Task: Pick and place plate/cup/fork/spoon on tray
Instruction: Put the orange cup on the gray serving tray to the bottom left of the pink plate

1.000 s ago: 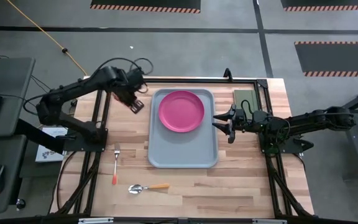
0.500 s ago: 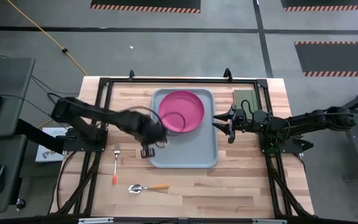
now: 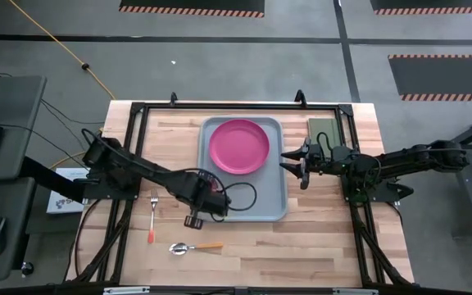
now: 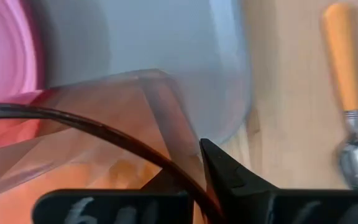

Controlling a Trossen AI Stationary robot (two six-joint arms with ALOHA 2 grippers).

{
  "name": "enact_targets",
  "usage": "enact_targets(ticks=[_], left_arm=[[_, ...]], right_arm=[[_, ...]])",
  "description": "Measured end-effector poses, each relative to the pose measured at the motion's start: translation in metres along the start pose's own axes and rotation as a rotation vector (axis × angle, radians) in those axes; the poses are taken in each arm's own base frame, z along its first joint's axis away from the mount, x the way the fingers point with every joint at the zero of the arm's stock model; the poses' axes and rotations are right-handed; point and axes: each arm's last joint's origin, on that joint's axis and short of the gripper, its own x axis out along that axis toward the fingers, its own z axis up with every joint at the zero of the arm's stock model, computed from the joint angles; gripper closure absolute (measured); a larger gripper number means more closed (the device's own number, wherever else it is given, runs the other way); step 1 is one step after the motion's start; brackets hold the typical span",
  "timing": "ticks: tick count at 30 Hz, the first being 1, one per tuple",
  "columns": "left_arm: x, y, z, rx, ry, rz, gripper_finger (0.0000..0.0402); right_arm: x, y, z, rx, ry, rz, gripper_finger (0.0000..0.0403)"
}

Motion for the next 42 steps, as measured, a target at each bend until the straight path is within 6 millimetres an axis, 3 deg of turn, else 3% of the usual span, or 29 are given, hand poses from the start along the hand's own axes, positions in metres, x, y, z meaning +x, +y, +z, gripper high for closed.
enact_targets(ticks=[19,33,42], left_arm=[[-0.0003,-0.0029,0.0028,0.037,-0.026,-0.094,0.0385],[0.0006,0.0031,0.0033,0.018,-0.024,-0.092,0.0320],[0.0007,0.0041,0.0033,-0.046,-0.019,-0.117,0.0257]], right_arm=[[0.0000,-0.0003,-0.0016,-0.001,0.016,-0.004,0.0230],[0.0000,-0.0003,-0.0016,-0.001,0.016,-0.004,0.0230],[0.0000,-0.0003,-0.0016,-0.001,0.016,-0.004,0.0230]])
